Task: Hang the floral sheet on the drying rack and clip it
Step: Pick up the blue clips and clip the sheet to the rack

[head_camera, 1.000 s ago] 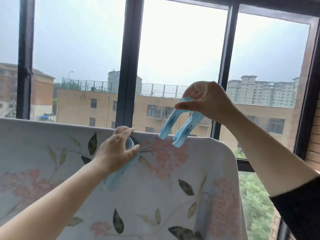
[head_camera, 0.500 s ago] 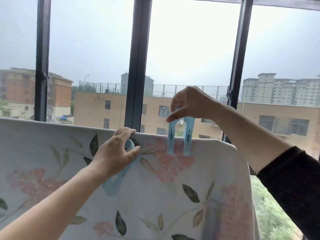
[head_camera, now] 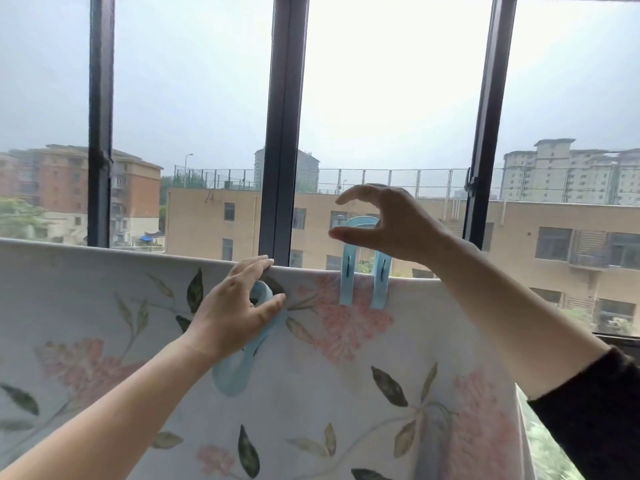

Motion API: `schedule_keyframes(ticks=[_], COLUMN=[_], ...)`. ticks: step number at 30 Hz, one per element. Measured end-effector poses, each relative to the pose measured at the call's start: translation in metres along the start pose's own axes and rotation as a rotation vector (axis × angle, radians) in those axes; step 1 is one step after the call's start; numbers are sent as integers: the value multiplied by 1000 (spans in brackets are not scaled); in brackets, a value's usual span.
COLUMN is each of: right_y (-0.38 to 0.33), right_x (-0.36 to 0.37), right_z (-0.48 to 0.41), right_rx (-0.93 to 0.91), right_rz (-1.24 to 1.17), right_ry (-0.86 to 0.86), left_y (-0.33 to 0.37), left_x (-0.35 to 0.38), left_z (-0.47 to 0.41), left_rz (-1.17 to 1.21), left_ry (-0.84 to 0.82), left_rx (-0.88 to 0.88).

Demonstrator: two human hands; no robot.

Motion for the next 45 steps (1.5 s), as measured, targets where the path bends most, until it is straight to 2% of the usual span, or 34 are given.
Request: schedule_keyframes(ticks=[3, 5, 10, 12, 14, 20, 24, 30, 35, 39, 42, 45], right_y=[-20, -32, -62, -84, -112, -233, -305, -391, -431, -454, -463, -465], right_x=[5, 15, 45, 61, 84, 169, 218, 274, 317, 351, 368, 381], right_z=[10, 17, 28, 30, 29, 19, 10, -17, -56, -88, -122, -159], right_rx=[-74, -96, -19, -32, 8, 121, 234, 272, 311, 243, 269, 318], right_rz=[-51, -85, -140, -164, -242, -712, -956, -1168, -1302, -1260, -1318, -1455], right_ry=[198, 241, 432, 436, 336, -121, -259, -511, -630, -746, -689, -532], left_y=[2, -2, -32, -48, -65, -124, -174, -229, -278, -320, -349, -379], left_x=[-8, -16, -57, -80, -105, -193, -249, -310, -339, -358, -375, -390], left_z=[8, 16, 42, 55, 68, 102, 124, 137, 133, 127, 118, 111], left_rz=[105, 161, 288, 315, 343, 470, 626, 647, 670, 620, 578, 516], left_ry=[123, 193, 298, 330, 346, 409, 535, 729, 883, 913, 848, 717], left_rx=[-54, -111, -295, -353, -408, -527, -600, -626, -618, -622, -613, -583])
Point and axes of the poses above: each hand's wrist, its own z-axis away from the middle knuckle, its own x-axis out of the palm, y = z × x, the point moved 2 cm from there along -z, towards the middle knuckle, and after that the axes turned 3 degrees about y, right-handed, at the moved point
